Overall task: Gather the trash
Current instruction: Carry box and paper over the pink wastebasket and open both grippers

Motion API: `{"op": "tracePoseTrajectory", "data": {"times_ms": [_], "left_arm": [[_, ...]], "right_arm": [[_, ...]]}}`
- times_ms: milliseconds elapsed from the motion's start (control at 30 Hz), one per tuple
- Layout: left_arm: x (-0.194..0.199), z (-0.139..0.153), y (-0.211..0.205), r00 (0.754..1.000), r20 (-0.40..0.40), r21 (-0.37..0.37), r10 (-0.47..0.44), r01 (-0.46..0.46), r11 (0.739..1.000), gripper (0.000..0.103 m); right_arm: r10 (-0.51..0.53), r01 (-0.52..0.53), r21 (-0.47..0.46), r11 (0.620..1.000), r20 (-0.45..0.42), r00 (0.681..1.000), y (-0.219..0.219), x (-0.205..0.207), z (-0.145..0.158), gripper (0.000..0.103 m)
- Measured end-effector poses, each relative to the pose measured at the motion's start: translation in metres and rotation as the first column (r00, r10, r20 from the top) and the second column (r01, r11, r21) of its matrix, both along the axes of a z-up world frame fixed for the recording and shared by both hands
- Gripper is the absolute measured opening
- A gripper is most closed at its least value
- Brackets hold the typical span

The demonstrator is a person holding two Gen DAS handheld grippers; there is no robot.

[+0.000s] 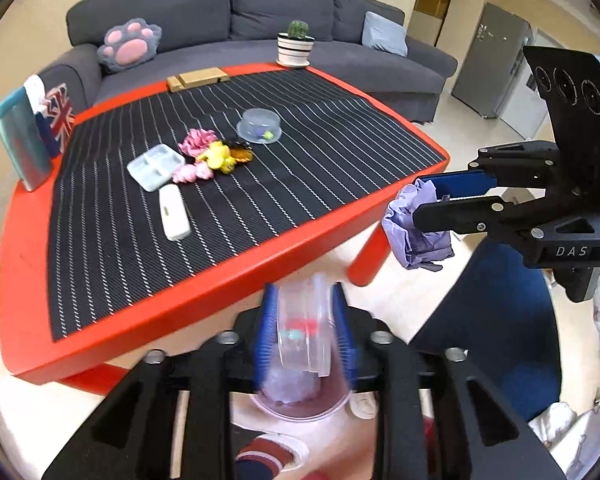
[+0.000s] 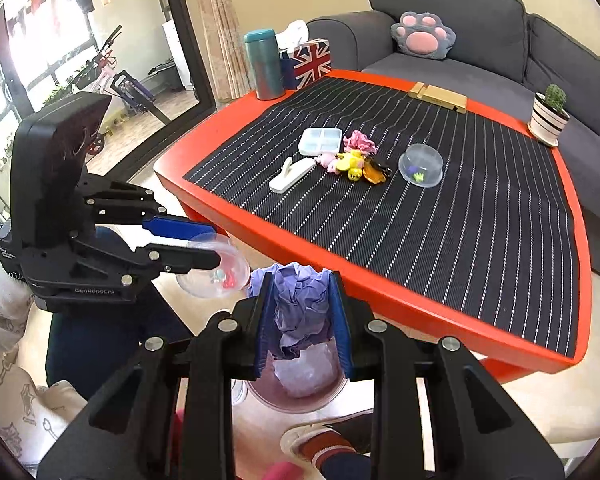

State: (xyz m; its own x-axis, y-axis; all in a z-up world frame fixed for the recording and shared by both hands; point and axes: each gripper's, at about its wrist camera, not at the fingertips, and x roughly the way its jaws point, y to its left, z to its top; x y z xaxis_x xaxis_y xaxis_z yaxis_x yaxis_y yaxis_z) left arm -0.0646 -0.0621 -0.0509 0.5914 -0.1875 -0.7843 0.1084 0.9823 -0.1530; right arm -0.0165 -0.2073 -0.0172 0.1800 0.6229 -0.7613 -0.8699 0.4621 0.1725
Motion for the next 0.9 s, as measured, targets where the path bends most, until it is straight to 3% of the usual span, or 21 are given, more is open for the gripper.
{"op": "tracePoseTrajectory", "data": {"times_ms": [33,100,133,300,833,867,900], "left_arm": [[0.0,0.0,-0.001,1.0,0.003,-0.003,0.009,-0.009,1.0,0.071],[-0.002,-0.001,0.001,0.999,0.012,-0.016,0.03,-0.03,0.999,0.087],[-0.001,-0.001,0.001,0.999,0.009,-0.018,0.037,-0.036,0.999,0.09],[-0.003,-0.001,0.008,0.997,0.018,0.001,0.081,-0.081,0.997,0.095],[-0.017,0.014,0.028,0.99,0.072,-0.002,0.122,-0.123,0.992,0.095],[-0.018,0.015,0.028,0.99,0.073,-0.001,0.123,-0.123,0.992,0.095],[-0.018,0.015,0.028,0.99,0.074,-0.001,0.124,-0.124,0.992,0.095]], "right_arm": [[-0.002,0.002,0.0,1.0,-0.002,1.0,-0.001,0.0,-0.001,0.027],[-0.005,0.005,0.0,1.0,-0.008,1.0,-0.003,0.0,-0.003,0.027],[-0.005,0.005,0.0,1.0,-0.012,1.0,-0.004,-0.001,-0.004,0.027],[0.002,-0.002,0.0,1.0,-0.024,1.0,-0.005,-0.004,-0.009,0.027],[0.061,-0.061,0.001,0.998,-0.069,0.996,0.009,-0.013,-0.021,0.03],[0.067,-0.067,0.004,0.998,-0.072,0.995,0.009,-0.013,-0.021,0.035],[0.07,-0.069,0.011,0.998,-0.075,0.995,0.01,-0.014,-0.021,0.052]]}}
